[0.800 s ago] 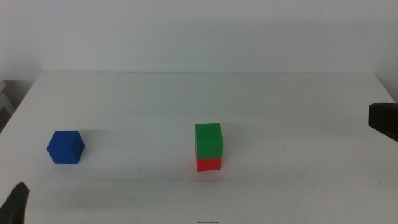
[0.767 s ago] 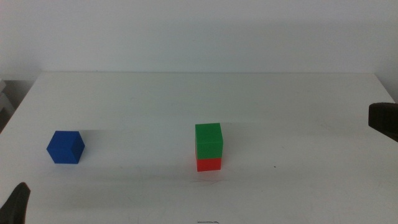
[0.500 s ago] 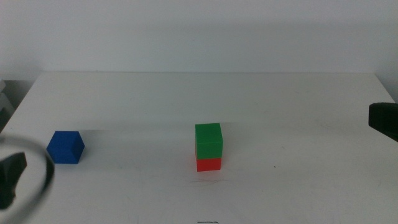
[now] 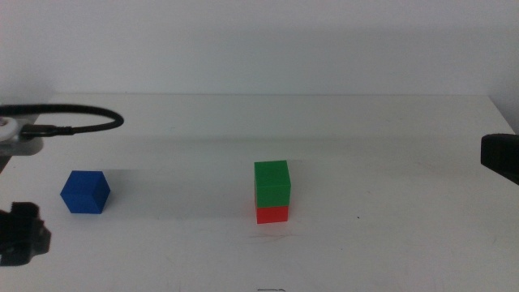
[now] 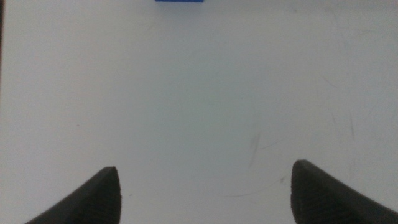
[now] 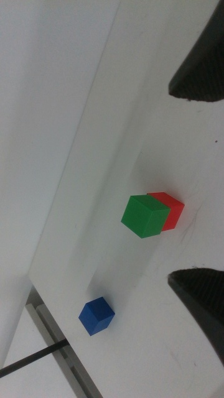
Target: Stack red cubes first, then green, then blue cubes in a specific spot.
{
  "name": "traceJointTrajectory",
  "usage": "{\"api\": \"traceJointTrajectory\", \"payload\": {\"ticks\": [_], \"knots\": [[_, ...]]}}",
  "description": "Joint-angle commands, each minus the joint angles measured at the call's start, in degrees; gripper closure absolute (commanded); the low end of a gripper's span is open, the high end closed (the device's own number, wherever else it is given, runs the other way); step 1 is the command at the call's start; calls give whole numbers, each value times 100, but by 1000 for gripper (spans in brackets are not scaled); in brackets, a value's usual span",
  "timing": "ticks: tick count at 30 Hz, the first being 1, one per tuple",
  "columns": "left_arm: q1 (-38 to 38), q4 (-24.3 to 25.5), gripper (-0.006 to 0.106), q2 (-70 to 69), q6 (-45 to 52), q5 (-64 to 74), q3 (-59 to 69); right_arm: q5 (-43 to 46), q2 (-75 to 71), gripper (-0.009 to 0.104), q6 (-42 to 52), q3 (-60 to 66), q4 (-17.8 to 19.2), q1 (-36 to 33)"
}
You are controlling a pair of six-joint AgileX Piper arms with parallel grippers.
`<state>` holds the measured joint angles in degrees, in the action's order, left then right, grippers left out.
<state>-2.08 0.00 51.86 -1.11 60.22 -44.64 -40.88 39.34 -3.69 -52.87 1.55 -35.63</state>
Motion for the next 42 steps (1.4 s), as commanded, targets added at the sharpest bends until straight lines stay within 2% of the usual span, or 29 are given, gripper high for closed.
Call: {"api": "traceJointTrajectory", "payload": {"ticks": [1,6,14,24,38,42], "knots": [[-8,-151,7,124,-26,-311,-233,416,-7,7,66,-135,64,35],[-8,71,7,867,37,-100,-870,416,-7,7,66,-135,64,35],[31,189,7,2640,888,44,-2167,416,-7,7,66,-135,64,35],[409,-86,7,4627,1369,176,-3778,416,-7,7,66,-135,64,35],[430,-131,7,5885,1482,-223,-4027,416,-7,7,66,-135,64,35],[430,-172,10,6033,1482,-332,-4037,416,-7,7,66,-135,64,35]]}}
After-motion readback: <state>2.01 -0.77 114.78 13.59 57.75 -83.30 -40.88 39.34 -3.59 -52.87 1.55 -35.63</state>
